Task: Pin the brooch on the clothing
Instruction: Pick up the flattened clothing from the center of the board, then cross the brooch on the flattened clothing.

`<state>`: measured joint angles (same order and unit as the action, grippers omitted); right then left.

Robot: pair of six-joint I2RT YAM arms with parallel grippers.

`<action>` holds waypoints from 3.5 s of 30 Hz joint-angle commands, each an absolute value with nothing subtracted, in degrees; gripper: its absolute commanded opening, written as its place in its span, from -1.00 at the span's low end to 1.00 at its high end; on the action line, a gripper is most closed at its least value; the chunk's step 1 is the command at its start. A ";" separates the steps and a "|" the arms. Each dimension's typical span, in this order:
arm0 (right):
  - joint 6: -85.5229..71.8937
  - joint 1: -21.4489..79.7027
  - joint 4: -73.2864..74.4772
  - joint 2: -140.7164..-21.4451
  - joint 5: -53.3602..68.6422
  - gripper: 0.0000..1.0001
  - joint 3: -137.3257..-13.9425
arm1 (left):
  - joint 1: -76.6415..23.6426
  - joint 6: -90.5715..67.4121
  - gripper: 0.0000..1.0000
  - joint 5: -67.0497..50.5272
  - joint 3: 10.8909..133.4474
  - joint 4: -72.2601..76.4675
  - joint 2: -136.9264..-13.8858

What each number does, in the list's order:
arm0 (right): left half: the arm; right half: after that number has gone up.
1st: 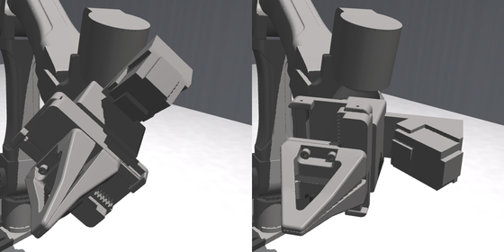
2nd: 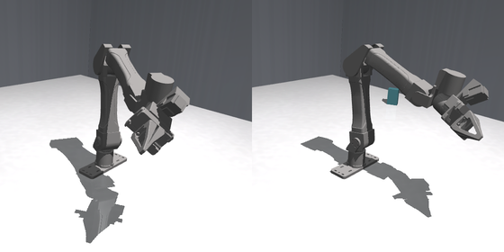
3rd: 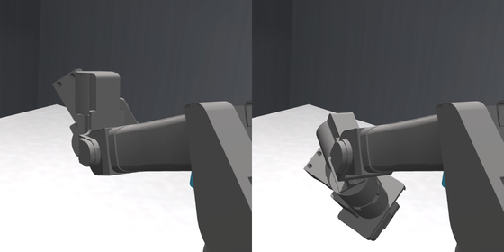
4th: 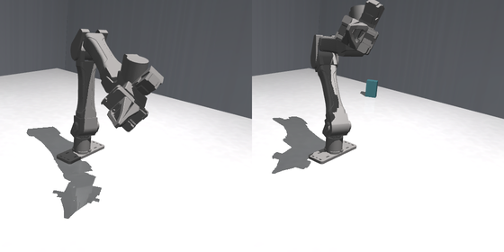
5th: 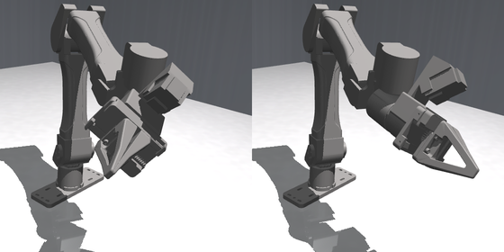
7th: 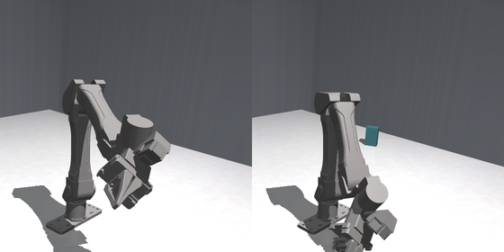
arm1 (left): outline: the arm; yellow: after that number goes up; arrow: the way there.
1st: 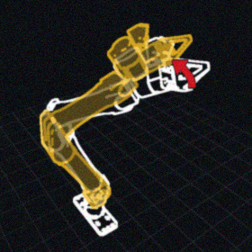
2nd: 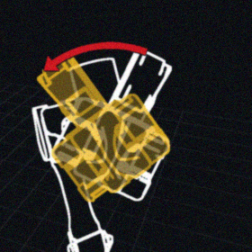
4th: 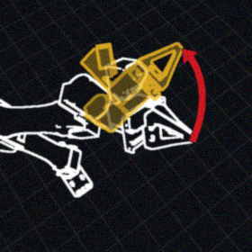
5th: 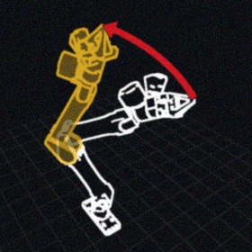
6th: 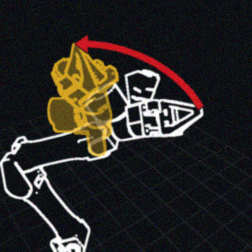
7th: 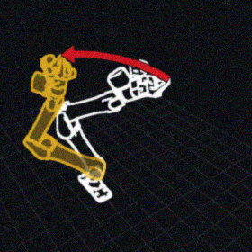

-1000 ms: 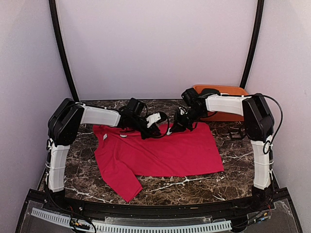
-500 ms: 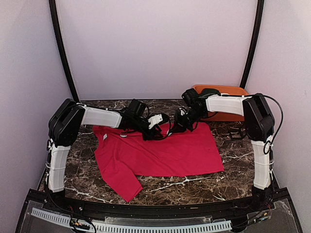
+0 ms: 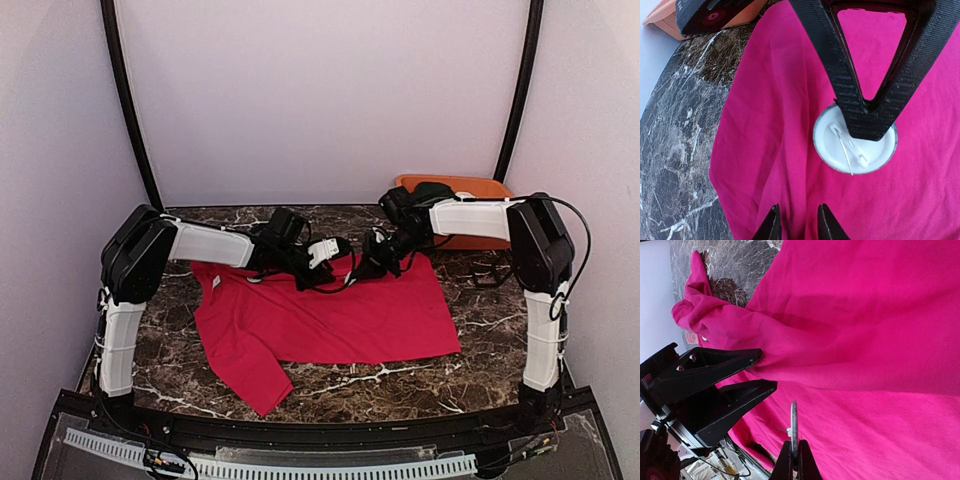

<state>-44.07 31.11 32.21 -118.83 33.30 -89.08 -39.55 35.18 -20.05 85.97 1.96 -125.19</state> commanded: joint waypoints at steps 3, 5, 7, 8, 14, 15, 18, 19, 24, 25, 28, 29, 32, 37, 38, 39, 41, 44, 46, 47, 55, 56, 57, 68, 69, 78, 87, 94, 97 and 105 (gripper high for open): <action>-45.91 31.25 29.64 -118.98 34.15 -1.00 -88.53 | -39.98 35.16 -0.57 -17.95 84.99 2.98 -124.29; -46.41 31.21 29.20 -119.15 33.89 -1.00 -88.57 | -40.06 35.16 -0.62 -17.95 84.99 3.05 -124.28; -46.80 31.20 29.08 -119.67 33.71 -1.00 -88.91 | -40.02 35.16 -0.65 -17.94 84.97 3.07 -124.28; -47.05 31.19 29.08 -119.96 33.94 -1.00 -89.01 | -40.05 35.11 -0.66 -17.94 84.96 3.14 -124.28; -47.66 31.14 27.70 -120.27 35.68 -1.00 -87.23 | -40.16 34.86 -0.67 -18.05 85.15 3.09 -124.28; -47.80 31.06 27.31 -120.04 36.02 -1.00 -86.71 | -40.12 34.83 -0.67 -18.08 85.16 3.14 -124.28; -48.00 31.06 26.47 -119.39 36.19 -1.00 -85.44 | -40.15 34.83 -0.67 -18.18 85.19 3.21 -124.28; -47.97 31.04 26.46 -119.43 36.11 -1.00 -85.35 | -40.16 34.77 -0.67 -18.23 85.24 3.17 -124.28; -48.49 30.04 25.88 -120.34 35.91 -1.00 -85.75 | -40.22 34.93 -0.79 -19.48 85.17 2.80 -124.28; -48.70 29.89 25.58 -120.47 36.01 -1.00 -85.84 | -40.24 35.01 -0.80 -19.77 85.17 2.76 -124.28; -49.03 29.72 25.25 -120.89 36.01 -1.00 -86.61 | -40.45 35.34 -0.84 -20.43 85.17 2.37 -124.28; -49.16 29.71 25.30 -121.01 35.69 -1.00 -86.99 | -40.61 35.42 -0.85 -20.69 85.17 2.29 -124.28; -49.30 29.42 26.05 -121.86 34.90 -1.00 -88.42 | -40.81 35.76 -0.88 -21.24 85.17 1.92 -124.28; -48.94 29.36 27.66 -123.32 34.04 -1.00 -90.95 | -41.21 36.23 -0.92 -21.77 85.08 1.48 -124.28; -48.95 29.36 27.67 -123.50 34.08 -1.00 -91.18 | -41.33 36.33 -0.93 -21.92 85.08 1.44 -124.28; -48.95 29.36 27.71 -123.54 34.07 -1.00 -91.29 | -41.36 36.36 -0.93 -21.95 85.08 1.42 -124.28; -49.05 29.36 27.64 -123.57 34.12 -1.00 -91.47 | -41.46 36.61 -0.94 -21.93 85.14 1.18 -124.28; -49.12 29.29 27.69 -123.34 34.28 -1.00 -91.59 | -41.57 37.06 -0.95 -21.61 85.15 0.90 -124.28; -49.13 29.22 27.68 -122.95 34.16 -1.00 -91.59 | -41.63 37.16 -0.95 -21.50 85.13 0.83 -124.34; -49.05 29.26 27.65 -122.68 34.11 -1.00 -91.63 | -41.64 37.17 -0.95 -21.43 85.16 0.84 -124.36; -48.89 29.13 28.13 -121.82 33.58 -1.00 -91.31 | -41.79 37.47 -0.95 -21.11 85.42 0.39 -124.69; -49.05 29.10 28.13 -121.82 33.74 -1.00 -91.40 | -41.89 37.59 -0.95 -21.06 85.43 0.32 -124.70; -49.14 29.03 28.10 -121.67 33.75 -1.00 -91.51 | -41.96 37.83 -0.95 -20.97 85.43 0.33 -124.71; -48.97 28.90 30.99 -122.35 31.96 -1.00 -94.39 | -42.31 38.15 -0.97 -20.85 85.51 0.33 -125.24; -48.62 28.94 31.72 -122.59 31.32 -1.00 -94.74 | -42.31 38.19 -0.97 -20.84 85.56 0.34 -125.24; -44.41 30.09 38.91 -124.97 25.55 -1.00 -99.61 | -42.34 37.93 -0.97 -20.46 85.61 0.38 -125.24; -41.83 31.96 42.53 -127.02 22.79 -1.00 -102.12 | -42.36 37.32 -0.96 -18.08 85.43 1.48 -125.24; -41.70 32.71 42.33 -127.38 23.46 -1.00 -102.97 | -42.43 37.03 -0.97 -18.33 85.34 1.59 -125.24; -41.66 32.84 42.10 -126.78 23.61 -1.00 -102.89 | -42.41 37.07 -0.96 -18.15 85.39 1.53 -125.24; -41.65 32.32 42.02 -123.48 22.50 -1.00 -101.23 | -42.45 37.05 -0.97 -17.13 85.40 1.67 -125.33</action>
